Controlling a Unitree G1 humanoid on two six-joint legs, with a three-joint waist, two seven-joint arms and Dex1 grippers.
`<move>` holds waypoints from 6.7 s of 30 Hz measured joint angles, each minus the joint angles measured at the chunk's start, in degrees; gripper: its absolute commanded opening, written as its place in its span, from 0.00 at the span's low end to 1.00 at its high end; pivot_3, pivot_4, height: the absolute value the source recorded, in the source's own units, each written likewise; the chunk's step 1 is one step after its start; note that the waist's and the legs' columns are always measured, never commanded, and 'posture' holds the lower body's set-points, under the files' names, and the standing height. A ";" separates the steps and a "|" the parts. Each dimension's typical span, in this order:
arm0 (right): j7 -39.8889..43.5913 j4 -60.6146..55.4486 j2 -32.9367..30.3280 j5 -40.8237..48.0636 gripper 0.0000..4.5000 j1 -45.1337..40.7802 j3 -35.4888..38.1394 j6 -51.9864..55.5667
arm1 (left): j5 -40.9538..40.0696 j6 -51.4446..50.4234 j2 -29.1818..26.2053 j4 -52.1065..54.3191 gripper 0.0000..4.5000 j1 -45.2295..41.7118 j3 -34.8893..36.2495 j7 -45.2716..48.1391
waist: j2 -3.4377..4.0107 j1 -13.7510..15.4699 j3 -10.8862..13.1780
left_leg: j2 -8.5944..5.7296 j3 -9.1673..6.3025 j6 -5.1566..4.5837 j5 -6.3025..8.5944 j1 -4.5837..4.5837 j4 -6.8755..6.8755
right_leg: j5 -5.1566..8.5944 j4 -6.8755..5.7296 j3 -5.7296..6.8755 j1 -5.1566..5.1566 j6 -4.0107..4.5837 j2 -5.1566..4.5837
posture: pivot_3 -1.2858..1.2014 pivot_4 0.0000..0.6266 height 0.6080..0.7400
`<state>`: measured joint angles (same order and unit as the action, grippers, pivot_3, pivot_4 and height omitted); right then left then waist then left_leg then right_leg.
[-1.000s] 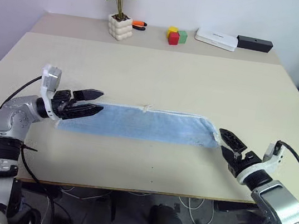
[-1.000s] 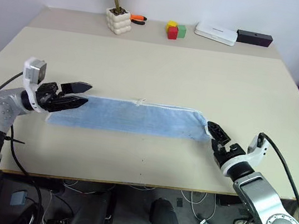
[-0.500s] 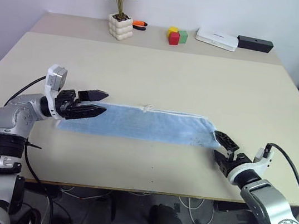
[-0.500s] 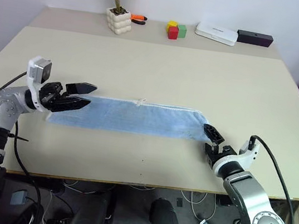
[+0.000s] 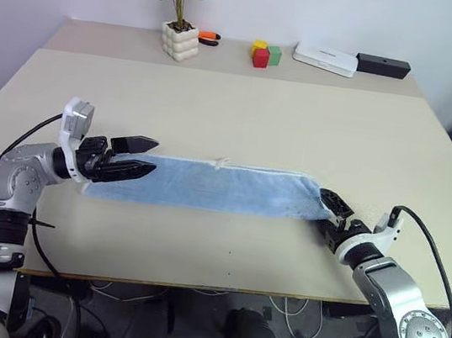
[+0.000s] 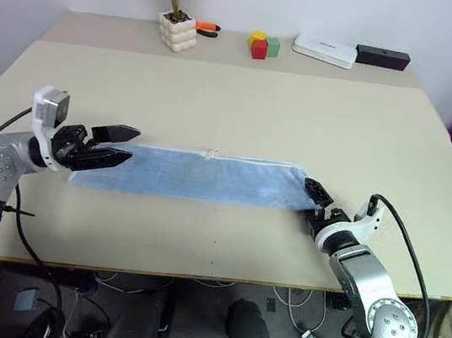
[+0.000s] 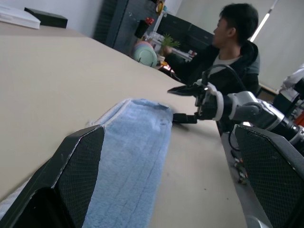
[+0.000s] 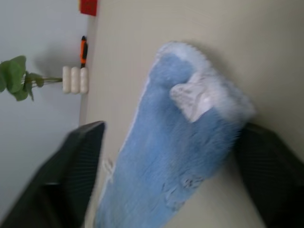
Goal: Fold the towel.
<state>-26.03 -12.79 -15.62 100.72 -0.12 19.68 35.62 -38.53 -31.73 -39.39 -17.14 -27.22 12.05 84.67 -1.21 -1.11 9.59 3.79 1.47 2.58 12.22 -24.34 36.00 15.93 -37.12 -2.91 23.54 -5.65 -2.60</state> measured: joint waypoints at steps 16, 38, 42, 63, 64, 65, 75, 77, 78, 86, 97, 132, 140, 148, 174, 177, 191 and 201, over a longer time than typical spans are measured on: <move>5.00 4.21 -6.93 -9.66 0.02 -1.91 3.81 0.48 | -0.01 -0.17 -0.57 0.09 1.00 0.20 0.33 -0.20 | 0.00 0.52 0.00 | -0.06 0.02 0.00 0.00 -0.06 0.08 | 0.00 0.02 0.00 0.01 -0.01 -0.05 | 0.52 0.24 1.00; 36.71 -17.59 -26.42 -54.58 0.02 -6.04 -21.34 2.88 | -0.97 -0.38 0.04 2.45 1.00 2.06 0.59 -1.39 | 0.01 0.41 0.04 | -0.05 0.03 -0.02 0.02 -0.10 0.09 | 0.01 0.02 -0.01 0.09 -0.02 0.00 | 0.52 0.24 1.00; 40.22 -17.61 -25.12 -60.27 0.02 -8.69 -25.20 2.79 | -1.02 -0.43 0.05 3.52 1.00 2.92 0.86 -2.31 | 0.01 0.37 0.05 | -0.04 0.03 -0.02 0.02 -0.11 0.10 | 0.00 0.01 -0.01 0.10 -0.02 0.01 | 0.52 0.24 1.00; 48.78 -11.68 -12.32 -75.55 0.02 -13.62 -35.83 2.90 | -3.87 -0.75 -0.12 8.16 1.00 6.71 2.77 -5.53 | -0.01 0.38 0.05 | -0.04 0.04 -0.02 0.02 -0.11 0.10 | 0.00 -0.02 0.00 0.12 -0.03 0.02 | 0.52 0.24 1.00; 48.89 -11.68 -12.28 -76.05 0.02 -13.60 -36.05 2.98 | -3.91 -0.75 -0.12 8.16 1.00 6.71 2.77 -5.55 | -0.02 0.38 0.05 | -0.04 0.04 -0.02 0.02 -0.11 0.10 | 0.00 -0.02 0.00 0.12 -0.03 0.02 | 0.52 0.24 1.00; 49.13 -11.68 -12.12 -76.42 0.07 -13.58 -36.19 3.19 | -3.96 -0.75 -0.12 8.16 1.00 6.71 2.77 -5.58 | -0.02 0.36 0.05 | -0.04 0.04 -0.02 0.02 -0.11 0.10 | 0.00 -0.02 0.00 0.12 -0.03 0.02 | 0.52 0.24 1.00; 52.24 -12.60 -8.52 -72.03 0.99 -13.46 -31.16 5.42 | -3.97 -0.72 -0.13 8.14 1.00 6.68 2.75 -5.49 | -0.02 0.42 0.05 | -0.04 0.04 -0.02 0.02 -0.11 0.10 | -0.01 -0.02 0.00 0.12 -0.04 0.02 | 0.52 0.24 1.00; 52.68 -13.77 -7.60 -67.94 0.99 -14.09 -26.80 6.21 | -3.97 -0.70 -0.16 8.14 1.00 6.66 2.74 -5.41 | -0.02 0.38 0.05 | -0.04 0.04 -0.02 0.02 -0.11 0.09 | -0.01 -0.02 0.00 0.11 -0.04 0.02 | 0.52 0.24 1.00; 52.58 -14.06 -7.30 -66.45 0.94 -14.92 -24.81 6.68 | -3.97 -0.69 -0.16 8.14 1.00 6.66 2.74 -5.40 | -0.02 0.36 0.05 | -0.04 0.04 -0.02 0.02 -0.11 0.10 | -0.01 -0.02 0.00 0.11 -0.04 0.02 | 0.52 0.24 1.00; 48.37 -4.96 -6.98 -74.04 0.10 -21.75 -20.53 -1.48 | -3.96 -0.49 -0.09 8.07 1.00 6.02 2.54 -5.43 | -0.01 0.27 0.05 | -0.05 0.06 -0.02 0.02 -0.11 0.06 | -0.01 -0.02 0.01 0.14 -0.04 0.02 | 0.52 0.24 1.00; 47.93 12.52 2.50 -89.80 0.01 -15.73 -32.47 -21.34 | -3.95 -0.53 -0.12 8.15 1.00 6.13 2.32 -5.85 | -0.01 0.18 0.05 | -0.05 0.06 -0.01 0.01 -0.12 0.06 | -0.03 -0.10 0.00 0.17 -0.08 0.02 | 0.52 0.24 1.00; 67.96 4.86 -10.68 -82.34 0.99 -28.42 -20.47 -13.55 | -6.17 -9.16 3.93 13.40 1.00 11.25 8.08 -27.95 | -0.03 0.31 0.06 | -0.04 0.06 -0.01 0.01 -0.03 0.07 | -0.10 -0.11 0.01 0.08 -0.20 -0.02 | 0.52 0.24 1.00; 76.75 4.67 -19.68 -78.74 0.99 -25.91 -19.82 -9.87 | -30.12 -28.12 14.80 27.55 1.00 16.01 19.69 -64.66 | -0.11 0.25 0.07 | -0.05 -0.03 -0.01 0.02 -0.03 0.11 | -0.15 -0.11 0.03 0.02 -0.30 -0.04 | 0.52 0.24 1.00; 82.97 4.28 -24.86 -74.84 0.99 -25.30 -16.30 -8.83 | -50.02 -25.17 17.83 38.08 1.00 29.13 21.11 -92.59 | -0.09 0.35 0.07 | -0.07 -0.01 -0.01 0.02 0.13 0.11 | -0.01 -0.09 -0.01 -0.10 -0.03 -0.04 | 0.52 0.24 1.00; 80.32 3.79 -22.52 -76.29 1.00 -24.47 -18.82 -10.18 | -72.16 -7.12 17.59 35.56 0.59 35.52 8.60 -111.20 | -0.02 1.26 0.01 | -0.14 0.05 0.02 0.02 0.15 0.14 | -0.01 0.17 -0.05 -0.17 0.09 -0.11 | 0.52 0.24 1.00; 79.98 3.78 -22.52 -76.42 1.00 -24.44 -18.82 -10.21 | -69.99 -6.69 17.57 32.53 0.25 33.36 7.23 -110.66 | -0.03 1.57 0.01 | -0.14 0.06 0.02 0.02 0.14 0.15 | -0.01 0.18 -0.05 -0.17 0.09 -0.11 | 0.52 0.24 1.00; 79.31 2.91 -22.79 -77.35 1.00 -22.86 -18.76 -10.77 | -65.52 -8.12 16.16 32.87 0.00 30.10 6.71 -99.63 | -0.06 1.77 0.04 | -0.16 0.07 0.04 0.02 0.03 0.14 | -0.03 0.24 -0.05 -0.09 0.12 -0.14 | 0.52 0.24 1.00; 85.50 4.33 -29.54 -75.01 1.00 -19.77 -12.51 -11.79 | -51.02 -11.49 8.80 33.79 0.00 16.33 2.33 -79.45 | -0.03 1.52 0.05 | -0.17 0.11 0.03 0.02 -0.04 0.05 | -0.12 0.61 -0.05 -0.14 0.20 -0.09 | 0.52 0.24 1.00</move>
<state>59.47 -8.46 -45.16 25.71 -19.89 7.17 23.83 -89.54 -43.22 -30.59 16.65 -10.89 14.38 5.22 -1.24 0.41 9.64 3.62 1.58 2.61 12.23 -24.38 36.05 15.81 -36.51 -2.97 23.39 -5.45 -2.69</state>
